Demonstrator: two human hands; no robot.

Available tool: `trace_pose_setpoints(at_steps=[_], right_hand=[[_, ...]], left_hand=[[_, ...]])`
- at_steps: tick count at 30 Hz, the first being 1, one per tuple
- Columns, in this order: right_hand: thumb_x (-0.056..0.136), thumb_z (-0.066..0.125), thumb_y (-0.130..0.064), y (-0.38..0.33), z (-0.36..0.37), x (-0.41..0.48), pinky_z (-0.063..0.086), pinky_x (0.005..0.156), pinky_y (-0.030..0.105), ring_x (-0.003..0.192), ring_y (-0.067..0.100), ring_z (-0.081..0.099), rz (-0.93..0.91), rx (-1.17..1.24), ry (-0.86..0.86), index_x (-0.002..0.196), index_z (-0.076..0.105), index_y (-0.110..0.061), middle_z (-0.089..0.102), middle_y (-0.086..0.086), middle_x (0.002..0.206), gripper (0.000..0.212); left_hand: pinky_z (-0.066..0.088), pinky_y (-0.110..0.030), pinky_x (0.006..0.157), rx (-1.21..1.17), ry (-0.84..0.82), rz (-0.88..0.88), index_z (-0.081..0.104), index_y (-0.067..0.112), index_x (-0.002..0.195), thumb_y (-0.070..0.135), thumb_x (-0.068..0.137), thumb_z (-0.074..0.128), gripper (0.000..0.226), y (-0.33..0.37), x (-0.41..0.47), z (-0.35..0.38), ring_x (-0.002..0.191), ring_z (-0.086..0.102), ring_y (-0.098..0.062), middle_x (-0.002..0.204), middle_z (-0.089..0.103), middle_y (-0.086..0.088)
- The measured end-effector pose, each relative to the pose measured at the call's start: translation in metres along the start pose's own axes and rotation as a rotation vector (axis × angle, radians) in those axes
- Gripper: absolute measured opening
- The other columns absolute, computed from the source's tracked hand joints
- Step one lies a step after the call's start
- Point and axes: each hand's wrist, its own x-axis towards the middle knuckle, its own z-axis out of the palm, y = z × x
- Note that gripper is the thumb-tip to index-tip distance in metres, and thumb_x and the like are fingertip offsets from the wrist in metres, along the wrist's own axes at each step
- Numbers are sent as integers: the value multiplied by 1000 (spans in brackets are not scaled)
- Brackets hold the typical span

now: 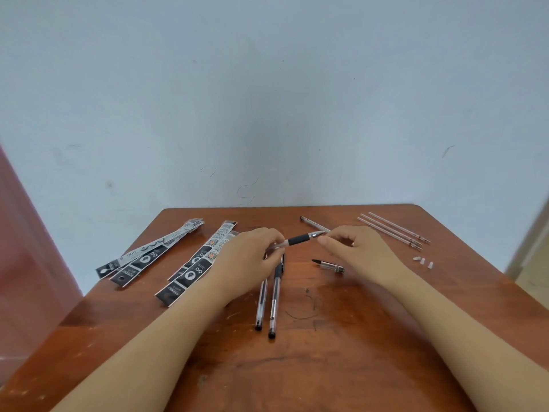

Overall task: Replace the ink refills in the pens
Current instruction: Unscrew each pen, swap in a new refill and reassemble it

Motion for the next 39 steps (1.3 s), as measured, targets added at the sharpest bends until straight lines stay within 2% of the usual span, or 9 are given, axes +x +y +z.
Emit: trace_pose_setpoints(at_steps=[4,8,11,18,25,29,33,37,39], right_hand=[[87,58,-33,-1,-1,0,40,62,26,63,13,51,38,120,33,68,65,-22,63,6,69,23],[88,55,-31,-3,-2,0,37,48,9,48,5,48,72,216,20,71,68,-4,61,6,60,35],[89,55,-26,-5,-2,0,37,45,8,41,2,48,80,295,-2,64,66,-10,60,-4,50,32],[90,53,-27,-8,-1,-2,39,44,10,40,6,49,105,349,-55,63,65,-11,59,-3,45,33],[88,56,-21,-9,-3,-3,40,45,13,40,5,48,127,393,-57,62,67,-12,60,-3,45,30],[87,59,-19,-8,-3,-4,41,47,13,41,7,47,108,397,-44,60,69,-14,60,-2,45,29],[86,59,-18,-8,-4,-4,41,49,12,42,5,47,89,387,-55,59,69,-18,61,-4,45,29],[86,59,-19,-9,-7,-7,40,50,8,42,1,48,65,364,-82,62,70,-15,61,-6,45,27],[86,59,-20,-10,-8,-8,39,51,7,42,-1,47,51,338,-101,66,71,-10,59,-7,44,26]], left_hand=[[33,-13,56,-8,5,15,61,18,100,23,90,49,16,1,-1,-1,61,41,2,67,42,21],[35,-13,59,-27,3,34,62,16,101,21,90,50,17,3,-2,-1,63,42,3,77,50,14],[33,-12,58,-33,-4,50,62,16,100,20,89,51,16,4,-2,-1,62,42,3,79,51,13],[31,-13,56,-29,8,113,64,15,100,20,88,53,16,6,-2,0,57,40,2,74,48,13],[42,-25,60,-14,-42,165,64,14,96,34,86,36,35,6,-1,-2,65,50,-10,73,50,10],[33,-15,59,-38,-71,154,63,13,97,35,85,33,39,5,-1,-3,64,44,-7,69,44,15],[39,-23,67,-90,-106,150,63,12,99,27,89,40,29,6,-2,-7,69,47,-8,75,51,8],[34,-8,63,-143,-152,141,64,13,97,13,91,48,17,6,-3,-11,66,49,3,69,50,16],[33,-6,61,-170,-179,117,64,15,94,12,91,49,16,6,-3,-12,68,49,7,65,49,18]])
